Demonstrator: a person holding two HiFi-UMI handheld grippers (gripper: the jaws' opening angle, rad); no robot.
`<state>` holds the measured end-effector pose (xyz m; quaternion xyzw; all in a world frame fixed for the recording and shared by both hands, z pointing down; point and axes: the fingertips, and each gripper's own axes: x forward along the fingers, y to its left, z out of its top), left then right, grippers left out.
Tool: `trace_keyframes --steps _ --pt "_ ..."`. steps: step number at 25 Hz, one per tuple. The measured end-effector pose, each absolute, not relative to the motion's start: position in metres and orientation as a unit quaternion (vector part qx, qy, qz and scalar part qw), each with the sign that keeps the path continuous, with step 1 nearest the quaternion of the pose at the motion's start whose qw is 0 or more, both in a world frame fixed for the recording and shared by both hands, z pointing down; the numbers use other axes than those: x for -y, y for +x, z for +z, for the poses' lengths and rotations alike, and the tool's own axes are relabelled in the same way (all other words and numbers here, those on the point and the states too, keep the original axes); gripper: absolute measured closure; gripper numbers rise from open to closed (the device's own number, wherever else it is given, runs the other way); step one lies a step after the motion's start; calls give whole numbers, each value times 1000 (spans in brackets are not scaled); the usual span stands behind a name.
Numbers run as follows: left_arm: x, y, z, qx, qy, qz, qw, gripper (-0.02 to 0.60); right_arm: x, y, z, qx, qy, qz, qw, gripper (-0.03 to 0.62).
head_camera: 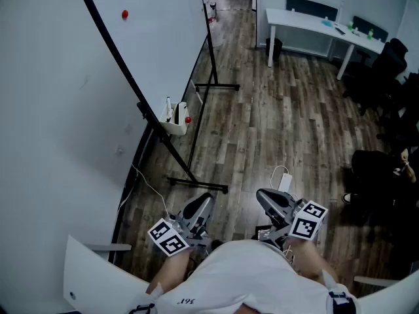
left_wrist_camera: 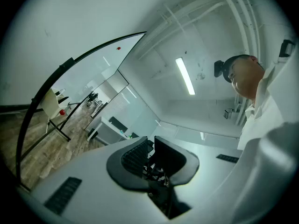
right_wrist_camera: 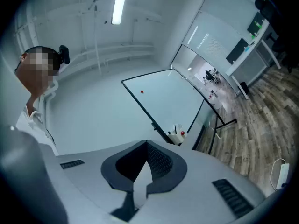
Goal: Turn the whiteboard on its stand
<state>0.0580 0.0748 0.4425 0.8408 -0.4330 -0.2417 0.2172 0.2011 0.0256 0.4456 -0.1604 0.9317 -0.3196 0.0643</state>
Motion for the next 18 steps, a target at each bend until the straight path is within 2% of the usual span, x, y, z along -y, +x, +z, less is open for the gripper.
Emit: trace_keyframes --steps 18 --pt "-83 49 443 429 846 -231 215 535 -36 191 448 -928 -162 -328 66 568"
